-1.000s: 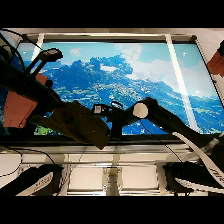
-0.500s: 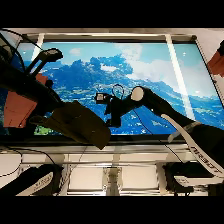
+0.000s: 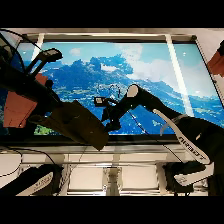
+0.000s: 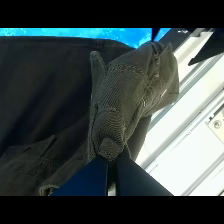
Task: Fold the clothes and pants, and hang the long-sleeved shirts on hangers.
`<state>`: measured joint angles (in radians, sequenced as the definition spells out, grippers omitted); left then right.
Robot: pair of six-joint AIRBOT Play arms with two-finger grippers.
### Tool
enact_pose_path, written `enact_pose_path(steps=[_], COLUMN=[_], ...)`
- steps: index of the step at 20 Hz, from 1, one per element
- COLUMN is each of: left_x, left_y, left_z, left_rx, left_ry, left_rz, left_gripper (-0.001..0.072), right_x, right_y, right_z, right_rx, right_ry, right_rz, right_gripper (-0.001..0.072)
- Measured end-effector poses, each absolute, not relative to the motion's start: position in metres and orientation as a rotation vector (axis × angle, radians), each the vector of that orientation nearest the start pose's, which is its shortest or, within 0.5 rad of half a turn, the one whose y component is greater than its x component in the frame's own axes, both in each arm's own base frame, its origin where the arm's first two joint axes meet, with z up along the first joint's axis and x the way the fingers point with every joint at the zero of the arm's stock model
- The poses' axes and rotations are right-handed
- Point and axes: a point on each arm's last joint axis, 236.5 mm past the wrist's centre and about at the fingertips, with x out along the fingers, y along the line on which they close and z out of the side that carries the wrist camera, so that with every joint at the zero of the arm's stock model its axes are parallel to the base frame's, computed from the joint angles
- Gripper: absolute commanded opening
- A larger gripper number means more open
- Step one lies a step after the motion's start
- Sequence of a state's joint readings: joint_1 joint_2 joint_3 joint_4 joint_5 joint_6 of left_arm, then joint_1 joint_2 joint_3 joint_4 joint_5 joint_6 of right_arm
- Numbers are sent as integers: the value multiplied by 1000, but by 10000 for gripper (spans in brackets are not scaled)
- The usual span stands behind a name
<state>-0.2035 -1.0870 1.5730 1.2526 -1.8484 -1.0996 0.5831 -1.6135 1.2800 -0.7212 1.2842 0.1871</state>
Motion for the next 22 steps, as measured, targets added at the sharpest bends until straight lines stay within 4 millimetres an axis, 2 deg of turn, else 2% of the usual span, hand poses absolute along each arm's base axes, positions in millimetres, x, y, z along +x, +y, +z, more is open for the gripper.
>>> enact_pose_path(steps=[3, 8, 10, 12, 15, 17, 19, 21, 22], left_x=[254, 254, 254, 254, 257, 261, 264, 269, 271], left_y=[-125, -124, -124, -124, -116, -106, -96, -85, -80], left_z=[183, 183, 183, 183, 180, 178, 176, 175, 175], left_rx=[392, 395, 395, 404, 438, 467, 496, 533, 551], left_ry=[1224, 1223, 1223, 1221, 1224, 1233, 1242, 1246, 1246], left_rz=[-799, -800, -800, -805, -778, -740, -697, -658, -643], left_gripper=[24, 24, 24, 24, 24, 24, 24, 24, 24], right_x=[248, 260, 254, 243, 225, 211, 204, 202, 201], right_y=[367, 376, 376, 373, 372, 374, 376, 376, 377], right_z=[-25, -25, -25, -26, -34, -44, -52, -57, -59], right_rx=[-542, -549, -534, -507, -480, -478, -483, -480, -475], right_ry=[799, 760, 776, 823, 886, 928, 958, 983, 996], right_rz=[1791, 1803, 1834, 1871, 1908, 1933, 1931, 1920, 1911], right_gripper=[559, 552, 549, 487, 479, 441, 372, 361, 246])
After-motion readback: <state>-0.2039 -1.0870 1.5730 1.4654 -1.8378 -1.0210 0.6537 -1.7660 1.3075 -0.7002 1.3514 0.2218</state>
